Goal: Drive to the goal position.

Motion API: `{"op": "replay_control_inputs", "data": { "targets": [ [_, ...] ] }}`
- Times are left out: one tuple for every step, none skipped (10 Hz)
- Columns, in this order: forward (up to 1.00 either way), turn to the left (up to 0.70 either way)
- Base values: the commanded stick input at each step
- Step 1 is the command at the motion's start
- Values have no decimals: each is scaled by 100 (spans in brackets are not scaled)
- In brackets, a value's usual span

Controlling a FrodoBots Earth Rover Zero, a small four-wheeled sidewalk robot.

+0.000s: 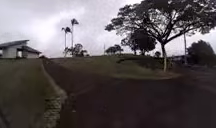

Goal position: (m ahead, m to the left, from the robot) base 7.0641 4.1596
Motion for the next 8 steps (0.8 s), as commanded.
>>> {"op": "replay_control_inputs", "data": {
  "targets": [
    [100, 0],
    [100, 0],
    [100, 0],
    [100, 0],
    [100, 0],
    [100, 0],
    [100, 0],
    [100, 0]
  ]
}}
